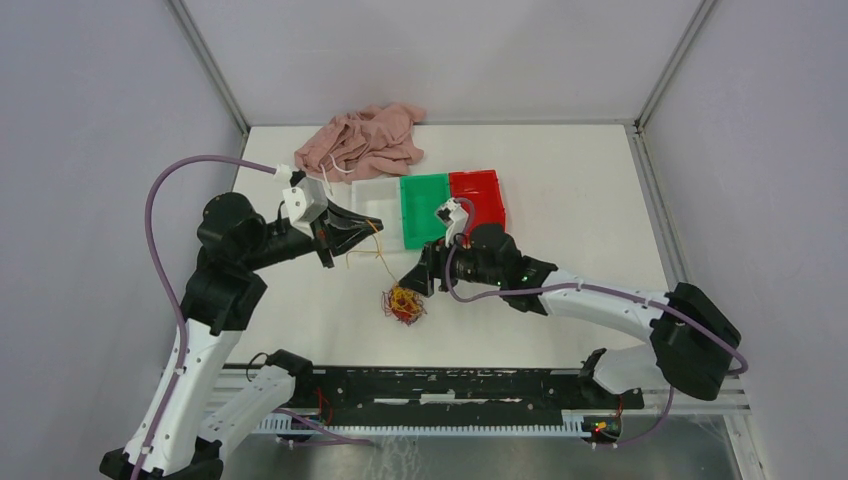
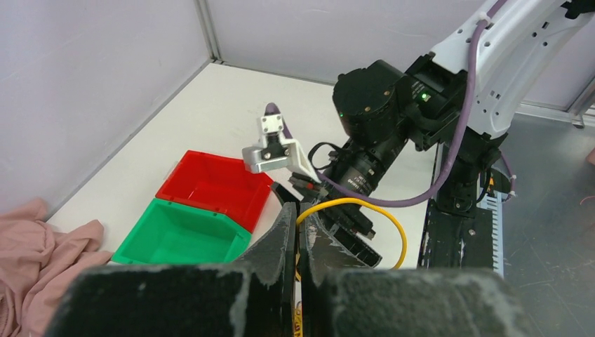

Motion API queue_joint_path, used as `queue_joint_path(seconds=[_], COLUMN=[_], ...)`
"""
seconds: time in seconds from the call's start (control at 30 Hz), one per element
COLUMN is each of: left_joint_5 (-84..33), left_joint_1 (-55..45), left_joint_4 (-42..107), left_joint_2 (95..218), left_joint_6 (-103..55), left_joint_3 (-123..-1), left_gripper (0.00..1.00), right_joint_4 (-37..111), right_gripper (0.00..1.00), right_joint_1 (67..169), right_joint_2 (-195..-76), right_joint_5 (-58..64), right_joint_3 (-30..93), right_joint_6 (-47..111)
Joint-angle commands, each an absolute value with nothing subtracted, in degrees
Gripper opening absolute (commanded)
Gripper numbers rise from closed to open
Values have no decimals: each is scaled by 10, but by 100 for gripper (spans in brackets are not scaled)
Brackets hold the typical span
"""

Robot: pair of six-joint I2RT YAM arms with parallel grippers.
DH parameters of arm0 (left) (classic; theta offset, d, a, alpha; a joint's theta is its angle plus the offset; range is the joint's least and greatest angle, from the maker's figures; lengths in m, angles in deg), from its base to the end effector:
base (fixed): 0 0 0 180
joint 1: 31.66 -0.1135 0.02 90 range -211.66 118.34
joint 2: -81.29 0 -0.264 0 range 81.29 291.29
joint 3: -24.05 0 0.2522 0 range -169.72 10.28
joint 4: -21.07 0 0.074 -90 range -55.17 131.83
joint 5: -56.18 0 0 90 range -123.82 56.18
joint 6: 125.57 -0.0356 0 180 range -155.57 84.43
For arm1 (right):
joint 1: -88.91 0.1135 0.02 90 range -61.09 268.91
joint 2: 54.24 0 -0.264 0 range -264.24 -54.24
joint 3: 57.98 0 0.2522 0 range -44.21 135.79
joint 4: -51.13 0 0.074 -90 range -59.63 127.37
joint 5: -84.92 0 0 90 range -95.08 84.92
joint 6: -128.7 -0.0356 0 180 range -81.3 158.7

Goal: Untangle the cables
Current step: Untie the cable.

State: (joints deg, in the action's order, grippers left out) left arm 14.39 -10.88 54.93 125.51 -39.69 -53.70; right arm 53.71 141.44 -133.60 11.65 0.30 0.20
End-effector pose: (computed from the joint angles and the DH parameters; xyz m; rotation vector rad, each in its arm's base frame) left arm 0.1203 -0.0740 0.4364 0.9774 1.3242 -0.8823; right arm 0.1799 0.2515 0.2480 -0.4793 2.0665 1.3008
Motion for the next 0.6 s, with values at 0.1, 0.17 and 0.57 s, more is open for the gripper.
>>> queue_joint_path(seconds=[0.1, 0.17, 0.57], left_joint_5=[155, 155, 151], left_joint_1=[-107, -106, -107], left_joint_4=[537, 537, 537], left_joint_2=[1250, 1249, 1252], left_joint_6=[-387, -387, -386], left_joint_3=[-543, -542, -541], left_gripper=[3, 3, 3], right_joint_4=[542, 578, 644], right_gripper=[75, 75, 67], right_joint_1=[1397, 1399, 1498], right_joint_2=[-1232, -1225, -1315], right_joint_5=[68, 100, 121], right_joint_3=[-60, -72, 46], right_joint_6=[49, 65, 179])
